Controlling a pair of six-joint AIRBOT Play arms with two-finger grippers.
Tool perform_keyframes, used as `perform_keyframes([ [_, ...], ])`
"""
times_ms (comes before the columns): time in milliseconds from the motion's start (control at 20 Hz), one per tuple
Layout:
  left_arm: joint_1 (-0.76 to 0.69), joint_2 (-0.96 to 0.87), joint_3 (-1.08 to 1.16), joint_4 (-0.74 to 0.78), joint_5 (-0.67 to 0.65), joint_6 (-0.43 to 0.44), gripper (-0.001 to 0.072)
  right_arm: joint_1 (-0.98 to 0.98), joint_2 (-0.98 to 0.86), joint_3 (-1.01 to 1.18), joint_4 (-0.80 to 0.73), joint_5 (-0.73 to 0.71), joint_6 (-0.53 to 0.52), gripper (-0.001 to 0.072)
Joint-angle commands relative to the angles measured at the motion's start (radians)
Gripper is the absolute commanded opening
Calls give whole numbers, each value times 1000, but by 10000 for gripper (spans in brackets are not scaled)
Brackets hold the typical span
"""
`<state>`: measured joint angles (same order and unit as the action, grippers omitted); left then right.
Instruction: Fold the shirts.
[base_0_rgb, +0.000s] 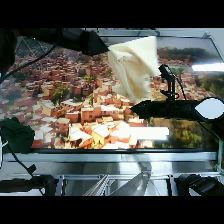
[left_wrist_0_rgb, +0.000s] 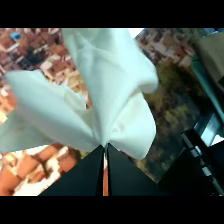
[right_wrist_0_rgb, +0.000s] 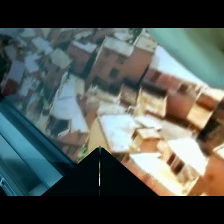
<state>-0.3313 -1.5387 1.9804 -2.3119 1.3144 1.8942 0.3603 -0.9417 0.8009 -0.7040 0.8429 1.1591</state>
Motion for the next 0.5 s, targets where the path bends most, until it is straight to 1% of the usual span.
perform_keyframes([
  [0,-31,13,29,15,53,-75,15,1,-1,0,2,0,2,16],
  [100,-29,13,-93,18,81,-81,15,0,0,0,32,26,64,16],
  [200,-29,13,-252,18,61,-67,15,-3,2,0,53,117,118,16],
  [300,-23,13,-412,27,55,-39,15,-9,2,2,57,241,109,16],
  [350,-11,13,-481,37,55,-37,16,-10,2,2,53,305,77,16],
  [400,6,13,-528,39,57,-37,151,-10,2,2,50,355,48,16],
  [450,27,13,-560,34,56,-38,470,-10,2,2,50,393,49,17],
])
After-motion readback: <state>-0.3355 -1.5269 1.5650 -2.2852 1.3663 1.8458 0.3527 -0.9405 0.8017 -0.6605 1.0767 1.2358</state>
